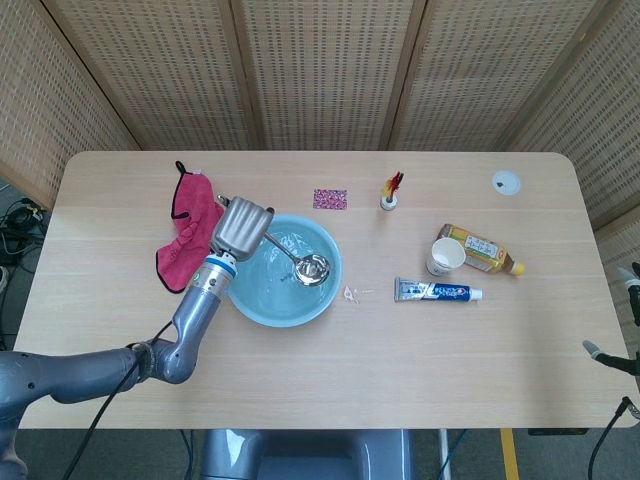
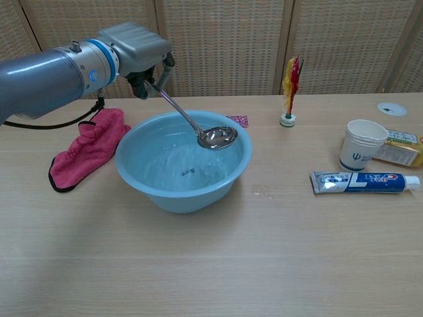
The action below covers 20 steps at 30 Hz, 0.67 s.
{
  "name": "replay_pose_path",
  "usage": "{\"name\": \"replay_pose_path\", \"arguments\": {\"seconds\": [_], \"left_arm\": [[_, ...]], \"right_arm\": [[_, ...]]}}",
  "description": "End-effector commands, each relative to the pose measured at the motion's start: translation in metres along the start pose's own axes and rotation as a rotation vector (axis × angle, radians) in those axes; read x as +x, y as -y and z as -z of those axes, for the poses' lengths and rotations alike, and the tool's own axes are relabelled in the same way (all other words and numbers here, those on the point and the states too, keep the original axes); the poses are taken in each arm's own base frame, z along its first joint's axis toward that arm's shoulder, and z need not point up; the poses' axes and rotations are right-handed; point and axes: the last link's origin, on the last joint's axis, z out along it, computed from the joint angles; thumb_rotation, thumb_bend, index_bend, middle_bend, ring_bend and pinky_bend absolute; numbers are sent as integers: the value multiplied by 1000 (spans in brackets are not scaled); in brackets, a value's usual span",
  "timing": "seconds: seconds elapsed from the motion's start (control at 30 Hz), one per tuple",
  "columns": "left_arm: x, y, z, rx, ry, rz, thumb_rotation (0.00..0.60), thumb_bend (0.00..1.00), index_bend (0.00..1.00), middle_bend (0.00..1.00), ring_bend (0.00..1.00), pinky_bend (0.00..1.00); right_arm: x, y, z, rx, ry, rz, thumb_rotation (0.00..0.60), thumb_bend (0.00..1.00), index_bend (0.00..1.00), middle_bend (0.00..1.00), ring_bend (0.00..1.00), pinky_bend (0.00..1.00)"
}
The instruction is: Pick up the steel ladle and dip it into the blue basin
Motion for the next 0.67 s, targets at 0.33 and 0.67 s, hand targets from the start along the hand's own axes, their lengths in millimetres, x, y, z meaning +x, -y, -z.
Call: {"name": "replay_pose_path", "arguments": {"seconds": [0.33,0.67], "left_arm": [[39,29,10,23,-43,-97,600,547,731,931,876,1000],[60,39,14,30,-60,-141,600,547,747,930,876,1000]], "right_arm": [[0,3,1,3,-2,9,600,0,0,0,0,0],[0,3,1,2,-8,10,600,0,0,0,0,0]]}}
